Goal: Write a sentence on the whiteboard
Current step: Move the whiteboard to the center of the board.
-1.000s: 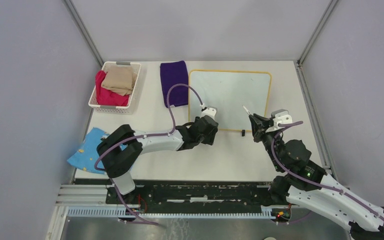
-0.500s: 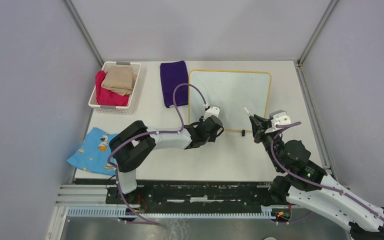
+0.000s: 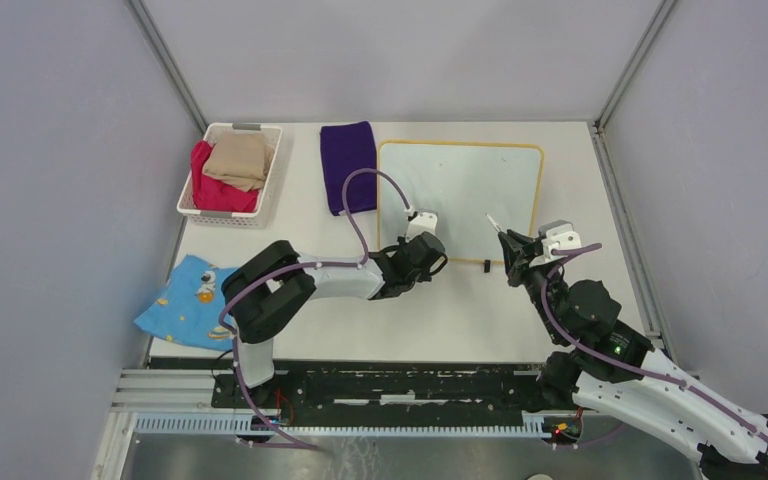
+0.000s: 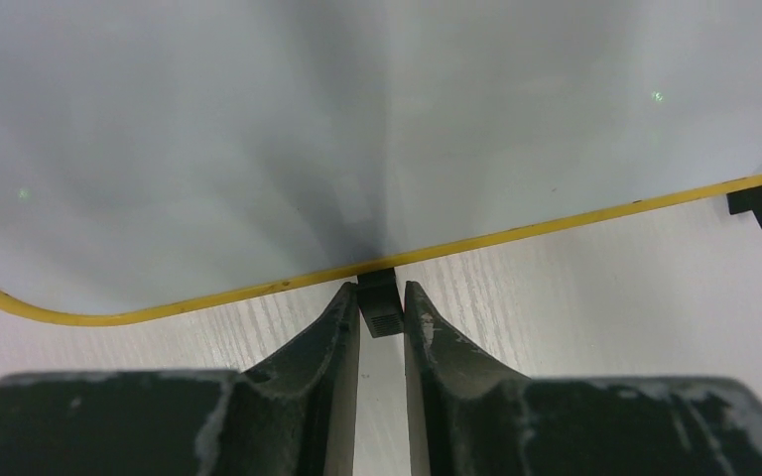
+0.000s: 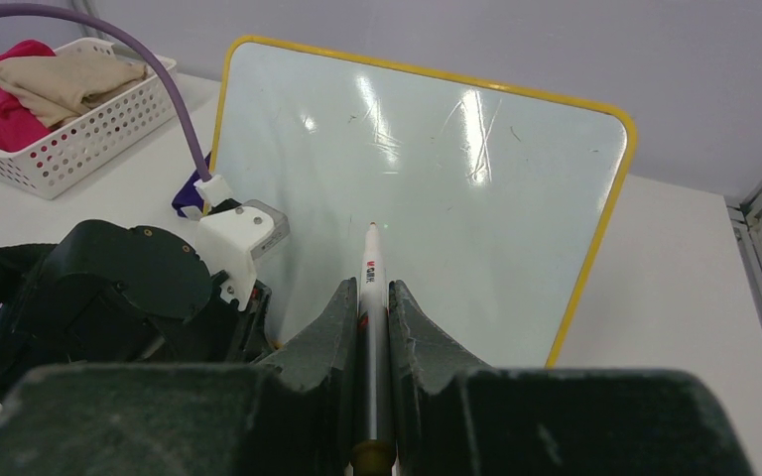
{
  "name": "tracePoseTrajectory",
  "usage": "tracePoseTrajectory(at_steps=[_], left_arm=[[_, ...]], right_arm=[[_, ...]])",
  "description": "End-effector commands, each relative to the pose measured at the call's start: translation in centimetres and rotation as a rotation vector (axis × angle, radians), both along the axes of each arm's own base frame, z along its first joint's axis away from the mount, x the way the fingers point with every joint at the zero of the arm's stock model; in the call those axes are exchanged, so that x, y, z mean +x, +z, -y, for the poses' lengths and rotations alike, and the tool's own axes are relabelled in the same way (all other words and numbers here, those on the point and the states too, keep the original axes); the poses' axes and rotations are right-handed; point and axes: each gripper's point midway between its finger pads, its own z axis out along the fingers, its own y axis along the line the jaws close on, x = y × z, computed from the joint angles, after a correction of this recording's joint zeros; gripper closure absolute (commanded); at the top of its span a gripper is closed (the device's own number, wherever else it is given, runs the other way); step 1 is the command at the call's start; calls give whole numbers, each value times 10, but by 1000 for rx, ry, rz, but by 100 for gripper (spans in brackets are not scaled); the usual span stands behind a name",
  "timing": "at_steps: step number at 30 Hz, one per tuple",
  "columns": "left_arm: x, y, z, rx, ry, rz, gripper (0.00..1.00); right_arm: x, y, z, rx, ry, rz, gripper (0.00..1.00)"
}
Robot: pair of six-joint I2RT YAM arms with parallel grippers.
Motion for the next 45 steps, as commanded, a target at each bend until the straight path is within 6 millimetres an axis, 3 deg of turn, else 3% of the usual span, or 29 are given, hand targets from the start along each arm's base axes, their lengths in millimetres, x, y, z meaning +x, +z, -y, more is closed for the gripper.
tracePoseTrajectory(at_steps=[1, 9, 14, 22, 35, 40, 45], left_arm=[[0, 0, -4, -42, 61, 16, 84], [-14, 2, -31, -14, 119, 18, 98], [-30, -2, -39, 10, 129, 4, 98], [-53, -3, -42, 13, 159, 4, 98], [-68, 2, -30, 1, 127, 5, 97], [-70, 8, -30, -11, 124, 13, 75], [-69, 25, -34, -15, 116, 46, 45]], right_arm=[[-1, 7, 2, 34, -5, 10, 100], [-1, 7, -3, 36, 12, 12, 100], [-1, 7, -5, 36, 23, 14, 100], [-3, 6, -8, 75, 38, 1, 100], [-7, 5, -7, 104, 49, -16, 100], [-7, 7, -6, 111, 48, -17, 100], [-8, 11, -6, 117, 54, -18, 100]])
